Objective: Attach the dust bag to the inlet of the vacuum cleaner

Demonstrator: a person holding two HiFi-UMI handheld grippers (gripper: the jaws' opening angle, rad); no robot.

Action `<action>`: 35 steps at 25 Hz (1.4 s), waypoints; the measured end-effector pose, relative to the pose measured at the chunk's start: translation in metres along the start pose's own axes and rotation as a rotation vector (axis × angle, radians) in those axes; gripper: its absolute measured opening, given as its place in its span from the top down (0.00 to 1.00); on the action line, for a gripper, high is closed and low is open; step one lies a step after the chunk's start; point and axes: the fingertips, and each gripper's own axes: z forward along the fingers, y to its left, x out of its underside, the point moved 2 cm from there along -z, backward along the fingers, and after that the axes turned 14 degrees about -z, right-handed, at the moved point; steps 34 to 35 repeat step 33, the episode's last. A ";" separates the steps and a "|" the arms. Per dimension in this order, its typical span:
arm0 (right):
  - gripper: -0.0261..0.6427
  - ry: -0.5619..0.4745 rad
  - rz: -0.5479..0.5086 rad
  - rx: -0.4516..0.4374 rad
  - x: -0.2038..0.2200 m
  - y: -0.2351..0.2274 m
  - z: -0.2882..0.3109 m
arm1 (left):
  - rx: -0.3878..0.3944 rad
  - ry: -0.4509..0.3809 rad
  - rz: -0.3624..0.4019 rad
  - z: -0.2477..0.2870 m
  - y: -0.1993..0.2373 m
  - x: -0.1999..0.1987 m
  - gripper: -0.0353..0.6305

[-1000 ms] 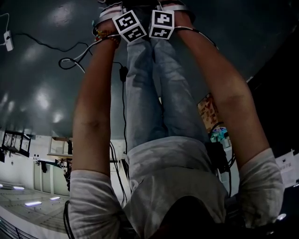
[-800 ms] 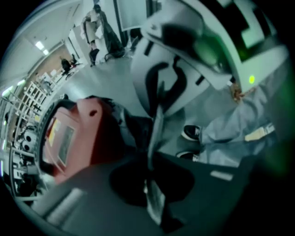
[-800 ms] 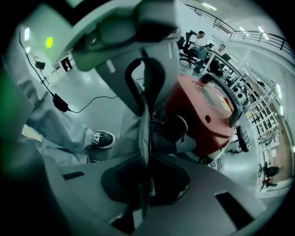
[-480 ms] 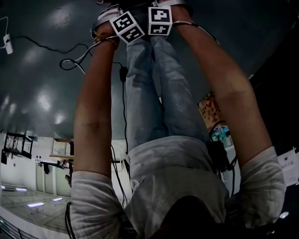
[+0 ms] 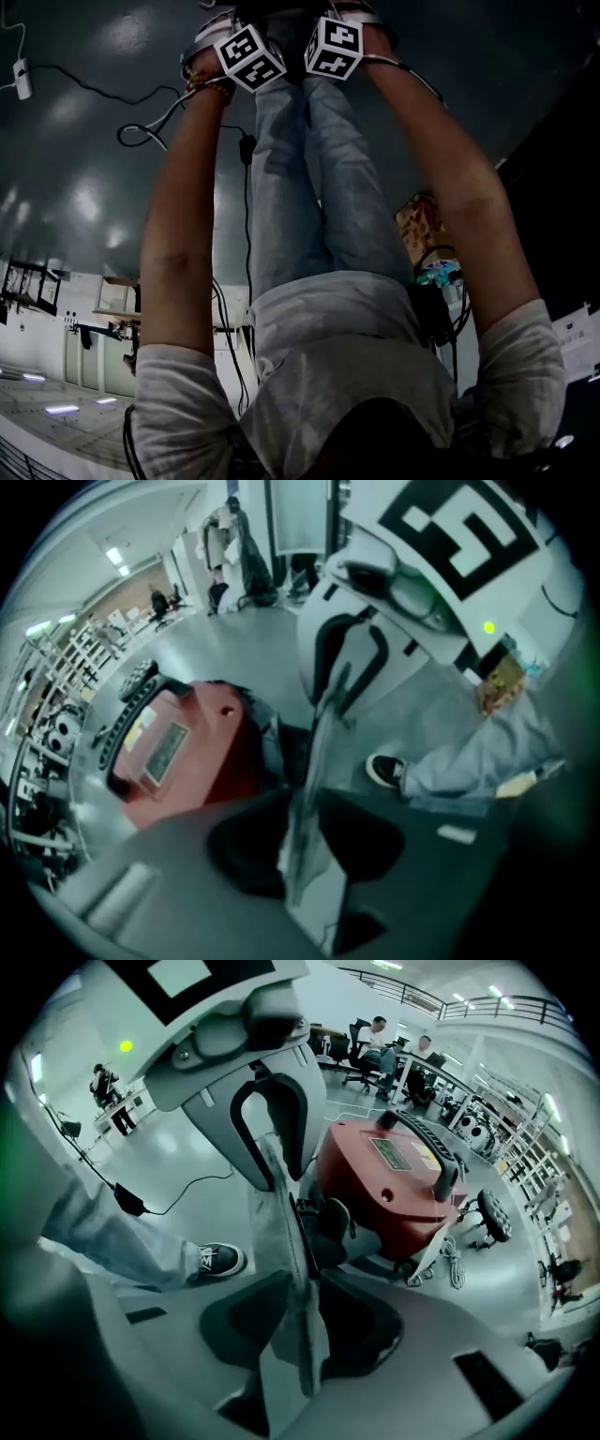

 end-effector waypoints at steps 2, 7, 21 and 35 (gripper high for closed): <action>0.83 -0.006 0.041 0.029 0.000 0.003 -0.012 | -0.034 -0.033 -0.052 -0.014 0.004 0.000 0.80; 0.87 -0.034 0.116 0.086 -0.009 0.014 -0.031 | -0.080 -0.073 -0.107 -0.030 -0.006 0.002 0.94; 0.94 -0.068 0.161 0.103 -0.019 0.029 -0.023 | -0.050 -0.055 -0.204 -0.015 -0.025 0.010 0.94; 0.94 -0.083 0.143 0.109 -0.029 0.024 -0.027 | -0.051 -0.055 -0.214 -0.018 -0.025 0.012 0.94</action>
